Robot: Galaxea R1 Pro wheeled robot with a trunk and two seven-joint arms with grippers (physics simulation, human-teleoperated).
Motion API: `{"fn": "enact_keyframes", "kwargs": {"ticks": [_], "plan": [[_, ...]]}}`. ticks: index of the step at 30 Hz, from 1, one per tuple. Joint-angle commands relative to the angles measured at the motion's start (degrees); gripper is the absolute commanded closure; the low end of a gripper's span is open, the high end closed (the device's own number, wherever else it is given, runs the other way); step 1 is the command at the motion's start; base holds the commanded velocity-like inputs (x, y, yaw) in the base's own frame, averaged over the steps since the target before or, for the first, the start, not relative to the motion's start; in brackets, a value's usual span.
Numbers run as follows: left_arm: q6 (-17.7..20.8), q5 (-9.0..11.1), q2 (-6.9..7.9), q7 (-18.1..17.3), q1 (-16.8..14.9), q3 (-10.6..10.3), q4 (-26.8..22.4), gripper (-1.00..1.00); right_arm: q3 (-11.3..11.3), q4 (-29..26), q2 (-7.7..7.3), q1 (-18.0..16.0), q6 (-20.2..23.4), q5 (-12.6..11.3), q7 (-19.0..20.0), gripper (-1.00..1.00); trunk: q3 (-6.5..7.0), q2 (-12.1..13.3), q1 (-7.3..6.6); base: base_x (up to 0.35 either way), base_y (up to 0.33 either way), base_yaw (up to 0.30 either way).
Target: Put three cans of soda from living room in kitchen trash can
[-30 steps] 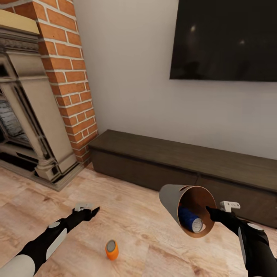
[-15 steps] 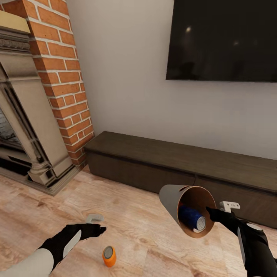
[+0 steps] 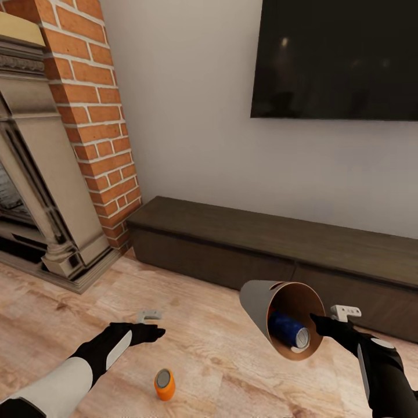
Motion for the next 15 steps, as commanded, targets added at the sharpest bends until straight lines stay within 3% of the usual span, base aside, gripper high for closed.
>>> {"fn": "enact_keyframes", "kwargs": {"ticks": [1, 7, 11, 15], "plan": [[-0.1, 0.0, -0.02, 0.0, 0.0, 0.0, 0.0, -1.0, 0.0, 0.0, 0.01, 0.0, 0.2, -0.9, 0.3, 1.0, -0.18, -0.4, 0.22, 0.0, 0.0, 0.0], [-0.5, 0.0, -0.35, 0.3, 0.0, 0.0, 0.0, -1.0, 0.0, 0.0, -0.1, 0.0, 0.2, -0.9, 0.3, 1.0, -1.3, -2.4, 1.34, 0.0, 0.0, 0.0], [0.0, -0.2, -4.11, 3.1, 0.0, -0.3, 0.0, -1.0, 0.0, -0.3, -0.35, 0.0, 0.4, -0.7, 0.2, 1.0, -2.18, -2.5, 1.45, 0.0, 0.0, 0.0], [0.2, -0.3, -5.04, 4.2, 0.0, -0.4, 0.0, -1.0, 0.3, -0.8, -0.51, -0.1, 0.8, -0.7, 0.2, 1.0, -3.07, -2.5, 1.55, 0.0, 0.0, 0.0]]}}
